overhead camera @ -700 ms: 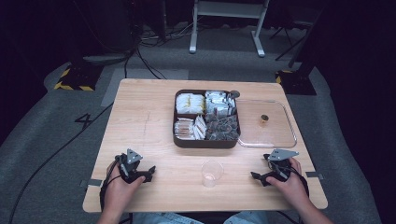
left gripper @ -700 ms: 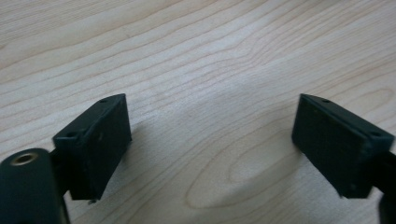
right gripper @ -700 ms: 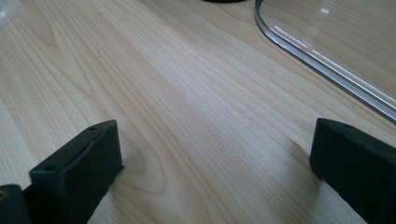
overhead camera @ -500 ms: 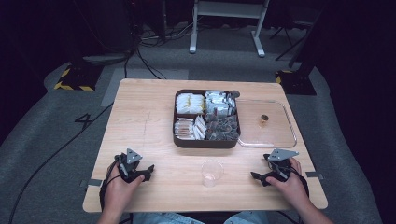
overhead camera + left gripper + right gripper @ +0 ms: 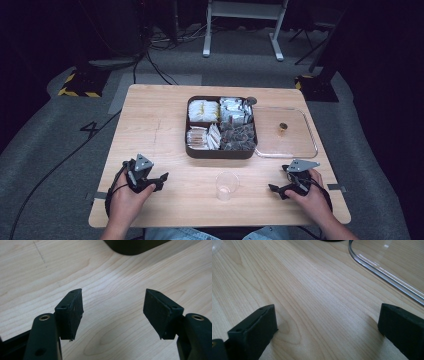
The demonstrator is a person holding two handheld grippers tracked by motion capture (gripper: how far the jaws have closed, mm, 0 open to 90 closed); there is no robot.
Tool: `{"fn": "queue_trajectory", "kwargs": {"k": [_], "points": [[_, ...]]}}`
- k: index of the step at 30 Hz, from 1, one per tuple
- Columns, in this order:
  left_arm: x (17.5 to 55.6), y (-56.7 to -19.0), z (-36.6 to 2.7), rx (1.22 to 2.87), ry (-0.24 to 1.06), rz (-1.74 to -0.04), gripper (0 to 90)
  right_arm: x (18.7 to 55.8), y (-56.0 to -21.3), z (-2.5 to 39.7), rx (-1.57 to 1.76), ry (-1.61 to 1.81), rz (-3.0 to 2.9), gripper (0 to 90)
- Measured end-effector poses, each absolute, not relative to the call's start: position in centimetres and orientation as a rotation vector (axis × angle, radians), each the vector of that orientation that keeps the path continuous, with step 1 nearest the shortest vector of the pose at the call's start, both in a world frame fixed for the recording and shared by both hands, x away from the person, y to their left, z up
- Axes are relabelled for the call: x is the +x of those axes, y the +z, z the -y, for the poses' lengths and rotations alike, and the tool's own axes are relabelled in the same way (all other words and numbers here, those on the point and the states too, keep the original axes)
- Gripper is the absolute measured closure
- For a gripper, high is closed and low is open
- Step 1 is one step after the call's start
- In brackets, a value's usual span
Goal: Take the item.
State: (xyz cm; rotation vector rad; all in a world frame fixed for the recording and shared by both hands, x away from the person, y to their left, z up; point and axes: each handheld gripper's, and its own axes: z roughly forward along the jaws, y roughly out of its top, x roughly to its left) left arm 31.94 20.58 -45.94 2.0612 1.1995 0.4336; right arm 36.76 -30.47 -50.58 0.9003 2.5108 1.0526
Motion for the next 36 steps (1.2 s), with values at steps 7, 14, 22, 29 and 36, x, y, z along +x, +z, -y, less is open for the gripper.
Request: {"fn": "queue_trajectory", "kwargs": {"k": [7, 14, 22, 29, 36], "points": [[31.8, -44.0, -19.5, 2.054, 0.417, -1.184, 34.0, 36.8, -50.6, 30.5, 0.901, 1.053, -2.511, 2.2], [32.1, -42.1, -17.8, 2.032, 0.435, -1.173, 32.9, 36.7, -50.6, 30.5, 0.901, 1.053, -2.510, 2.4], [32.9, -39.9, -16.6, 2.016, 0.446, -1.151, 34.9, 36.1, -50.6, 30.6, 0.885, 1.059, -2.522, 2.8], [34.5, -38.4, -15.8, 2.026, 0.444, -1.149, 34.3, 36.1, -50.6, 30.6, 0.870, 1.067, -2.536, 2.9], [36.6, -37.6, -14.9, 2.018, 0.455, -1.134, 34.4, 36.4, -50.6, 30.2, 0.863, 1.069, -2.540, 2.9]]}}
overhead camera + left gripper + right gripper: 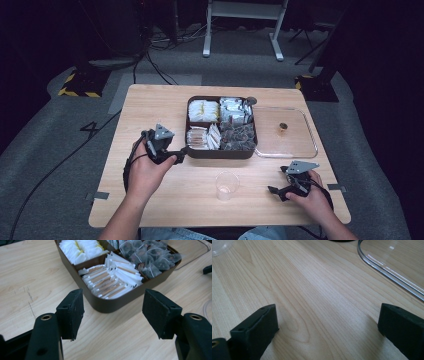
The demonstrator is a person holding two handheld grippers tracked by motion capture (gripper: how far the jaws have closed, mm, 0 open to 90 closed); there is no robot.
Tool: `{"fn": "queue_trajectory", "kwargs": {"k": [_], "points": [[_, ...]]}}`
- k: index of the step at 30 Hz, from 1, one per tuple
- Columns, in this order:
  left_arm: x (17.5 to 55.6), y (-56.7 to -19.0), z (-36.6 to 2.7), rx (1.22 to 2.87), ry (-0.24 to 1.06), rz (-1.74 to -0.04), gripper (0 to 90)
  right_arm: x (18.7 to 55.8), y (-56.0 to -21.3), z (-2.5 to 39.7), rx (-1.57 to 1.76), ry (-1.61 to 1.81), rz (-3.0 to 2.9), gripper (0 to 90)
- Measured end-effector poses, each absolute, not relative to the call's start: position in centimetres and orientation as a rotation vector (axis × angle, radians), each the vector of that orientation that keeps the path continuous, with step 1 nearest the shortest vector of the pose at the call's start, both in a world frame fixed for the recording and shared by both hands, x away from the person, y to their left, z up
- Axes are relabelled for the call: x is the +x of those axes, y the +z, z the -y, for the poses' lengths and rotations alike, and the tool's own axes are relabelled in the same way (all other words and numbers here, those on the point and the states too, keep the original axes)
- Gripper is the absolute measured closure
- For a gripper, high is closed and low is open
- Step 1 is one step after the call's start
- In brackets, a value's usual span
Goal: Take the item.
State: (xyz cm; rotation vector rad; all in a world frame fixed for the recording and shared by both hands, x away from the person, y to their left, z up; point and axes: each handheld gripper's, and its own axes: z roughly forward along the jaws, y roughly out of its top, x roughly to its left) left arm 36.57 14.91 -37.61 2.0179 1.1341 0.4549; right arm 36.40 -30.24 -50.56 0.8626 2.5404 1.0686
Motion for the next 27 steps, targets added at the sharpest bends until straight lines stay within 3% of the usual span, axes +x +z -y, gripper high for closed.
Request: {"fn": "queue_trajectory", "kwargs": {"k": [27], "points": [[45.6, -37.0, -8.9, 2.022, 0.464, -1.106, 35.3, 36.4, -50.6, 30.3, 0.861, 1.072, -2.539, 3.3]]}}
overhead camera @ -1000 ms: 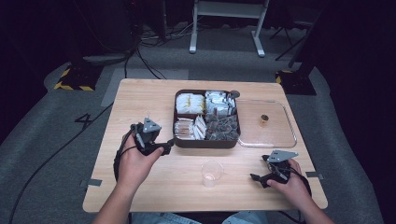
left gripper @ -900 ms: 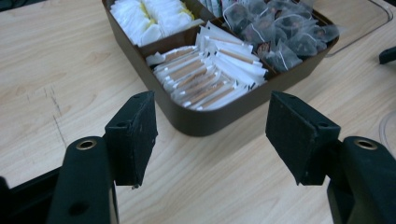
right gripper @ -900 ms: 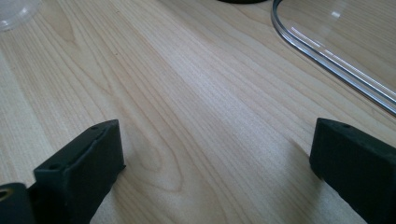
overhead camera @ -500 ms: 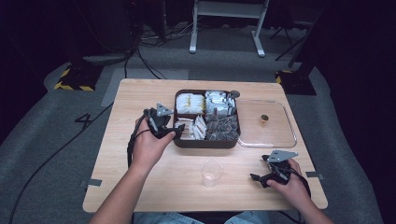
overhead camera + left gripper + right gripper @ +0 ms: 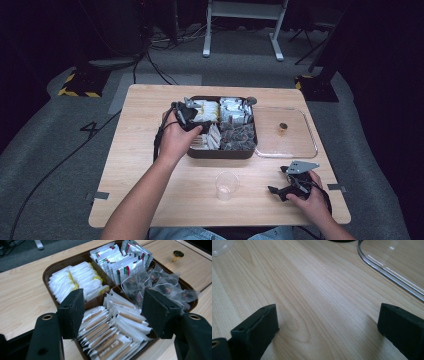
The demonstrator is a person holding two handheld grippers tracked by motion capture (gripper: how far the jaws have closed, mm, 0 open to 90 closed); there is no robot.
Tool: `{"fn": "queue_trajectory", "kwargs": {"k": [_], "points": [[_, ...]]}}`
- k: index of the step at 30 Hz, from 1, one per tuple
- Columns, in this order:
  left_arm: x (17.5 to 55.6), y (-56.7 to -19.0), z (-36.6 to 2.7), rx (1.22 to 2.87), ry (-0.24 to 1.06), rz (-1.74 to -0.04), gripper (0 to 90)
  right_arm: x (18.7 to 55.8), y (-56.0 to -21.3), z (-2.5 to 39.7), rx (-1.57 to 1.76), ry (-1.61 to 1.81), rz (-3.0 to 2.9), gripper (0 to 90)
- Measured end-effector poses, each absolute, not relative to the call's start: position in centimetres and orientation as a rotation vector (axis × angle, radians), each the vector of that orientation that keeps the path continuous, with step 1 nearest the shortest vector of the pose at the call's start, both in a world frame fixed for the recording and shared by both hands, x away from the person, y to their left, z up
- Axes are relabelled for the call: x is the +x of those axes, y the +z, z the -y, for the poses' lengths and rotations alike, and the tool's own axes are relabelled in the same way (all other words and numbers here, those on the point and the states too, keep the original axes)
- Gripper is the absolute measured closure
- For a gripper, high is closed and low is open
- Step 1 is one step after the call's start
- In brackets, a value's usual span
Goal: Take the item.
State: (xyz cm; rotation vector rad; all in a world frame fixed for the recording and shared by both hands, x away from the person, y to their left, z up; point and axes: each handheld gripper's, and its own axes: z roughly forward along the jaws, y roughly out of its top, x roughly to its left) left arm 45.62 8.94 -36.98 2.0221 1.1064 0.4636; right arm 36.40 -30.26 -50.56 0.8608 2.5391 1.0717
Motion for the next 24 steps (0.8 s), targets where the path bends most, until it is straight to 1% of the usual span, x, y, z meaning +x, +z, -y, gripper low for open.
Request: {"fn": "queue_trajectory", "kwargs": {"k": [6, 16, 20, 24], "points": [[48.2, -37.4, -8.5, 2.035, 0.464, -1.119, 34.6, 36.5, -50.6, 30.2, 0.858, 1.074, -2.541, 3.3], [51.3, -38.3, -8.1, 2.055, 0.440, -1.152, 34.6, 36.5, -50.6, 30.2, 0.857, 1.073, -2.542, 3.3], [52.6, -39.1, -7.5, 2.048, 0.373, -1.161, 34.6, 36.5, -50.6, 30.2, 0.857, 1.073, -2.542, 3.3], [53.8, -39.8, -7.1, 2.054, 0.376, -1.187, 34.6, 36.5, -50.6, 30.2, 0.859, 1.074, -2.542, 3.2]]}}
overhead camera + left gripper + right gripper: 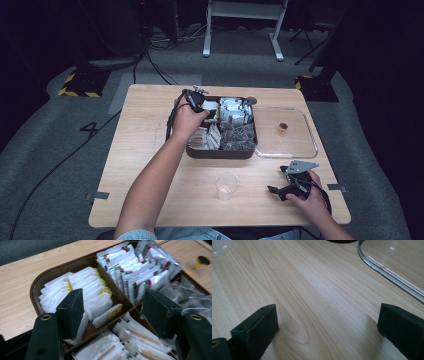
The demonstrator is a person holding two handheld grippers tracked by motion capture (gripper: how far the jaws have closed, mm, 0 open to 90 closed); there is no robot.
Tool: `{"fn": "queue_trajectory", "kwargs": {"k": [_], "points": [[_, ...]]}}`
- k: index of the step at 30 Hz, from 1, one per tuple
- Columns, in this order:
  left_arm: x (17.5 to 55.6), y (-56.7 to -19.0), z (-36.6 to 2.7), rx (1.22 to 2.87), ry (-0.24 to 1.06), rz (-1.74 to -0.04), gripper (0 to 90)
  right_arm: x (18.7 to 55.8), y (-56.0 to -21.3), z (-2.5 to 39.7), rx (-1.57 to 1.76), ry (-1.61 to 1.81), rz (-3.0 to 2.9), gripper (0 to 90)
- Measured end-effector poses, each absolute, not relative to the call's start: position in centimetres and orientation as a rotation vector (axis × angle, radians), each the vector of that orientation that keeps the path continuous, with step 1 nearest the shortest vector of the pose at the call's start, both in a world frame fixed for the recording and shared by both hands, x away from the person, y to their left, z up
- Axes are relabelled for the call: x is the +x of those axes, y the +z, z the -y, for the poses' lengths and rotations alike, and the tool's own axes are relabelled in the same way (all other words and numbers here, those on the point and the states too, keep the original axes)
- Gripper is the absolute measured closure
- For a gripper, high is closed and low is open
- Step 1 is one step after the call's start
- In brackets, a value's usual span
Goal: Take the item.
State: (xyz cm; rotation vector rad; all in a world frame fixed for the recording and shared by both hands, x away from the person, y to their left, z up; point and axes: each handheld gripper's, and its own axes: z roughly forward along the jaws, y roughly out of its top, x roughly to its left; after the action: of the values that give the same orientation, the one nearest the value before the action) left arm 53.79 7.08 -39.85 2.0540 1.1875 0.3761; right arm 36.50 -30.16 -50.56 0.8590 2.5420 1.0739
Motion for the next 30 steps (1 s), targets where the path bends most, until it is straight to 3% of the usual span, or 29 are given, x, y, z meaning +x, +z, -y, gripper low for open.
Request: {"fn": "queue_trajectory", "kwargs": {"k": [9, 21, 30], "points": [[55.6, -41.7, -5.7, 2.124, 0.353, -1.233, 36.9, 36.5, -50.6, 30.2, 0.858, 1.073, -2.543, 3.3], [56.8, -43.4, -5.8, 2.151, 0.239, -1.318, 49.0, 36.5, -50.6, 30.2, 0.856, 1.073, -2.543, 3.3], [57.1, -44.1, -5.6, 2.190, 0.226, -1.335, 53.6, 36.5, -50.6, 30.2, 0.852, 1.074, -2.545, 3.3]]}}
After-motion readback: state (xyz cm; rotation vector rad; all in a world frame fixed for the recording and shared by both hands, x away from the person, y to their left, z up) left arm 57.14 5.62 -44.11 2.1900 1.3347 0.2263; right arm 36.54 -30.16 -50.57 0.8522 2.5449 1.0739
